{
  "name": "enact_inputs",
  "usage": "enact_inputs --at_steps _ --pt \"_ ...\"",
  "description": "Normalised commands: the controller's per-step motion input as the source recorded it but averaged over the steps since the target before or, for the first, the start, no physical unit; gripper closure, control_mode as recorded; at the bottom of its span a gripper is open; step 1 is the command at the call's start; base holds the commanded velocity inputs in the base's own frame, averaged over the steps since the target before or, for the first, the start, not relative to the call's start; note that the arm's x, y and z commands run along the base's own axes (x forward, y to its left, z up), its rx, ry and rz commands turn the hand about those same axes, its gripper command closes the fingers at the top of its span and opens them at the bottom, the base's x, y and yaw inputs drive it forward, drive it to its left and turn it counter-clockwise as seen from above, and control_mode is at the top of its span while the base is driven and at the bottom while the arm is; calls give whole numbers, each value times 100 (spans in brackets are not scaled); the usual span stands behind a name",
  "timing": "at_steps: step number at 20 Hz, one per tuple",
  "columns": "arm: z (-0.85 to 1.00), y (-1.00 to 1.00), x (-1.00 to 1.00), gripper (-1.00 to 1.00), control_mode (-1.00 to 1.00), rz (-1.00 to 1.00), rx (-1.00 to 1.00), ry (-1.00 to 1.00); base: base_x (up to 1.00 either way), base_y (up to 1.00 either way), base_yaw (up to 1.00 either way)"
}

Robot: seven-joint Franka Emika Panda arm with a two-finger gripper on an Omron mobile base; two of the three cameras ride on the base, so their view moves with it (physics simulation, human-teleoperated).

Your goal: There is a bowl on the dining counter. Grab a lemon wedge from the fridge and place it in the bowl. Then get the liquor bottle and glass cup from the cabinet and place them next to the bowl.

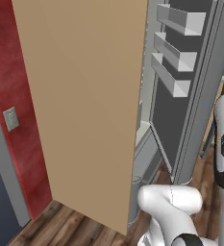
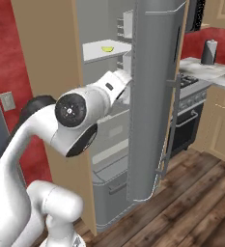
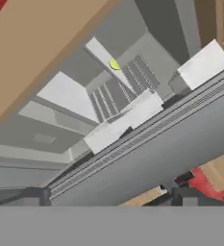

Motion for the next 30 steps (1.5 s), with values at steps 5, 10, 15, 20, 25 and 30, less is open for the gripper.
enact_inputs --at_steps 5,10,15,20,25,30 --pt "5 31 55 -100 -100 -57 -8 27 0 0 0" --pt "9 -1 71 -100 -100 -39 0 29 0 0 0" --pt "0 -10 75 -100 -100 -21 0 18 0 0 0" --pt "0 -1 40 -100 -100 -13 -1 6 0 0 0" --pt "0 0 10 -100 -100 -5 -4 0 0 0 0" --pt "0 -1 14 -100 -100 -2 -2 0 0 0 0"
